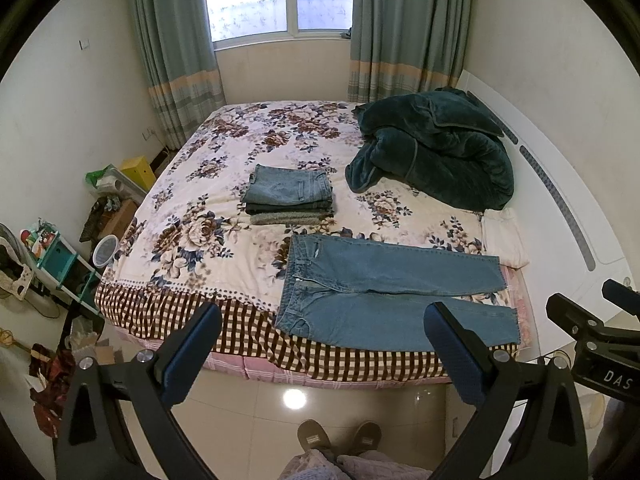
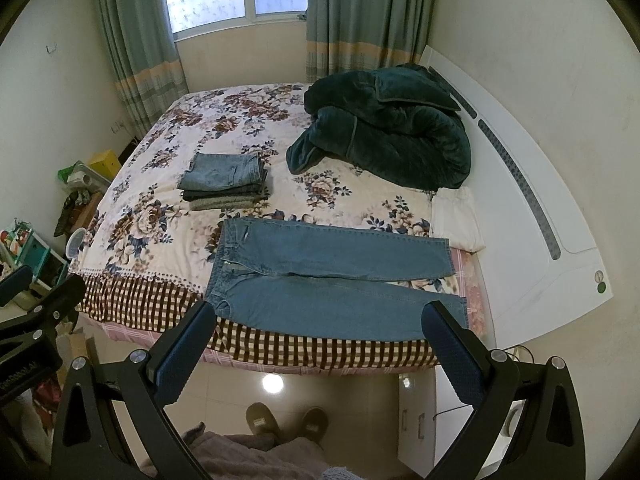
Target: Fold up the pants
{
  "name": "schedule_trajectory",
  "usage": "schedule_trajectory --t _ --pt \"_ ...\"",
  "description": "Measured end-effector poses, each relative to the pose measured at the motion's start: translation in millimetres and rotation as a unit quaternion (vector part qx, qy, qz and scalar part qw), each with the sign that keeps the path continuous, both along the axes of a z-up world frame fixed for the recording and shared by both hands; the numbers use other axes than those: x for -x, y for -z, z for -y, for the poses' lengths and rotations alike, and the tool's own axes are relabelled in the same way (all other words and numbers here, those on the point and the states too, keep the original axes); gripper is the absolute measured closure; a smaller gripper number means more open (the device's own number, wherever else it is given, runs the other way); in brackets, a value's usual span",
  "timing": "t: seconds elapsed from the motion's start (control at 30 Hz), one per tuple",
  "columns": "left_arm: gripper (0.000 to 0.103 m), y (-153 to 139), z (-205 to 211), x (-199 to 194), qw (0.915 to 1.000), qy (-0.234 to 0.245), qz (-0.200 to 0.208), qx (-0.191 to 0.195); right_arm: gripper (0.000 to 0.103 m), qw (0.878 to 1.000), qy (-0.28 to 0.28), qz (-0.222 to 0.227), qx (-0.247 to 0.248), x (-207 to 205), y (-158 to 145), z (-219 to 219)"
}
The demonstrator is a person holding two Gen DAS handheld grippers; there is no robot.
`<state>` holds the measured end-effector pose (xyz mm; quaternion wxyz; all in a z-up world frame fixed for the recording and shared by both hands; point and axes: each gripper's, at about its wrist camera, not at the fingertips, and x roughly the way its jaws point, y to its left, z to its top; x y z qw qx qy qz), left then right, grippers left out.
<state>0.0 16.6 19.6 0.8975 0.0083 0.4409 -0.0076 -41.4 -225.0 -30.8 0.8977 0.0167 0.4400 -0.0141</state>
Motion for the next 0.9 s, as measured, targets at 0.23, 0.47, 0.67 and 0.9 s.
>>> schedule_trajectory --t 0.23,0.47,0.67,0.9 --pt "0.0 6 1 -18 1.0 0.002 0.007 0.003 0.0 1.0 0.023 -0.01 -0.009 -9 16 6" --pt "0.0 43 -14 -77 0.9998 -0.018 0.008 0.005 0.0 0.994 0.101 -0.023 -0.028 -51 65 30" --pt "0.0 101 -13 -157 0.9975 -0.057 -0.043 -0.001 0.0 0.985 0.159 -0.061 -0.032 -124 136 79" --pt "0.0 209 13 -278 0.9795 -0.123 -0.16 0.004 0.0 0.966 0.204 -0.147 -0.066 -261 272 189"
